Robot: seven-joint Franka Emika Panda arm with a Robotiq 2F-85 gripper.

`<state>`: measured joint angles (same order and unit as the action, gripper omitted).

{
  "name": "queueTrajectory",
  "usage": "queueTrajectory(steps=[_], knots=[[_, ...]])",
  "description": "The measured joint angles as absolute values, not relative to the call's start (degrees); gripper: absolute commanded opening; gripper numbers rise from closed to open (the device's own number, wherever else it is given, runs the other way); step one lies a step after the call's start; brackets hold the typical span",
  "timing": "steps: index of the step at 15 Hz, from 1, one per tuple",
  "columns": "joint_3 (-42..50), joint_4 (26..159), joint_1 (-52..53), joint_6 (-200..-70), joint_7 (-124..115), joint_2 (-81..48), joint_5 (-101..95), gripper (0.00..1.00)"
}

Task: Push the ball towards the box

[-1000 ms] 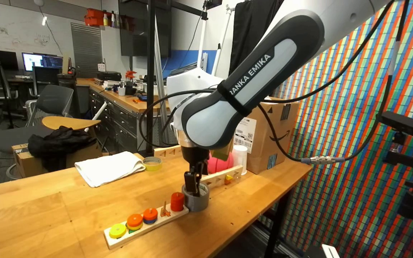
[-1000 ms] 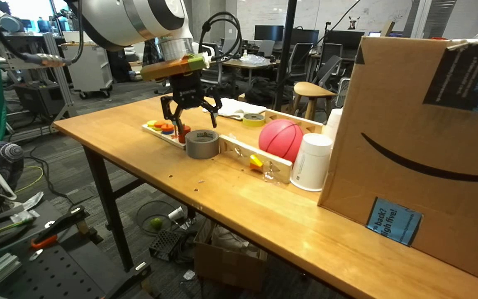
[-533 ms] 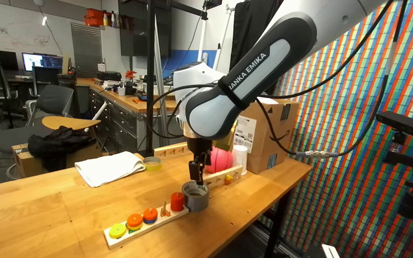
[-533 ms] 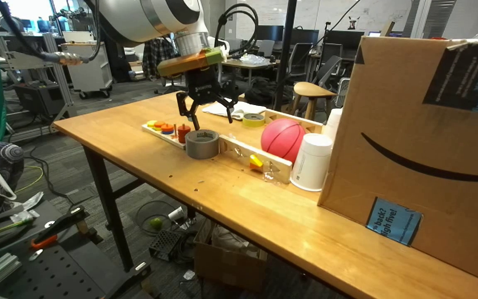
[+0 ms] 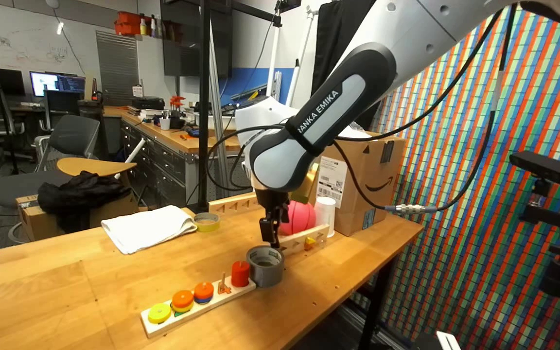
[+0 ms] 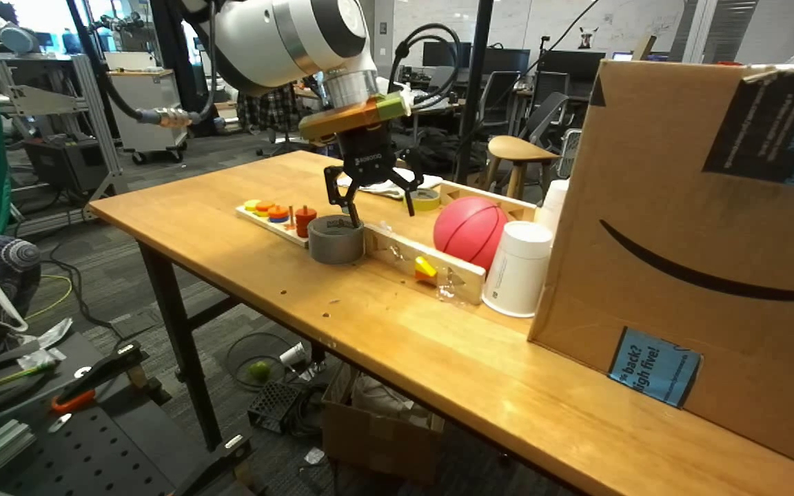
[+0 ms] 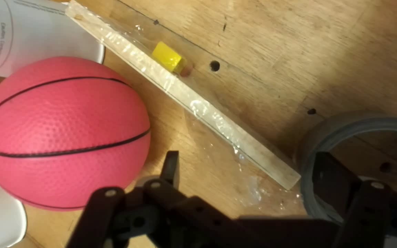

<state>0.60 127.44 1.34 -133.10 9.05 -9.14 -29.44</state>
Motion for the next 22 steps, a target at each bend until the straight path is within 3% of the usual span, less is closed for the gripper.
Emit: queueTrajectory(steps=[22], knots=[[2.2, 117.7, 0.4, -127.6, 11.1, -13.7, -29.6, 1.00]])
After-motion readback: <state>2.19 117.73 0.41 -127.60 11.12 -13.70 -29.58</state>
